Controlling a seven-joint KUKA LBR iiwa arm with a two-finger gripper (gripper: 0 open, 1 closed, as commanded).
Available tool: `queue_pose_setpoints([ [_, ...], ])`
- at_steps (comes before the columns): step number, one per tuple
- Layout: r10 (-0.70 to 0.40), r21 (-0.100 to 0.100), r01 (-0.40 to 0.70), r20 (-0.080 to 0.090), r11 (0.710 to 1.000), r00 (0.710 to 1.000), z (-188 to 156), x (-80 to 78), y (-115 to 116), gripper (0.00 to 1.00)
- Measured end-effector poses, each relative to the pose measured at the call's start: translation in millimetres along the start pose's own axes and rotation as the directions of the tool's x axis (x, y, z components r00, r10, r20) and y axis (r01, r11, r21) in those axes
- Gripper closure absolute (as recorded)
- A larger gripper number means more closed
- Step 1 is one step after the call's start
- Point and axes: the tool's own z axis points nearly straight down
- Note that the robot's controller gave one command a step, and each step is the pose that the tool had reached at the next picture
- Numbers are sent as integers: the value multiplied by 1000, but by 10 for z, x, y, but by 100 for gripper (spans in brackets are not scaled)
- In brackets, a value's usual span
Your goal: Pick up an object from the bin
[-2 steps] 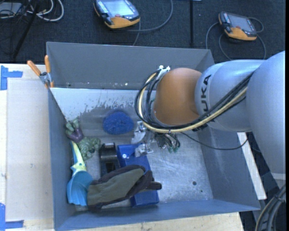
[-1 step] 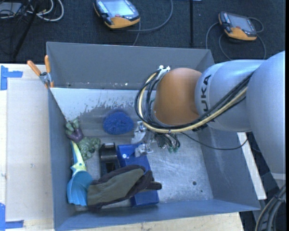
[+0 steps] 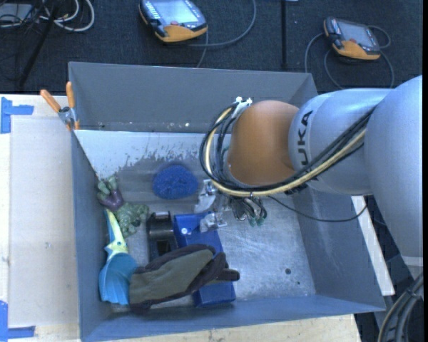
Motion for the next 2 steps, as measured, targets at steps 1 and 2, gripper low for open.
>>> queue_pose_setpoints([
  [1, 0, 0, 0, 0, 1000, 1000, 0, 0, 0, 100],
  [2, 1, 0, -1, 0, 1000, 1000, 0, 0, 0, 100],
])
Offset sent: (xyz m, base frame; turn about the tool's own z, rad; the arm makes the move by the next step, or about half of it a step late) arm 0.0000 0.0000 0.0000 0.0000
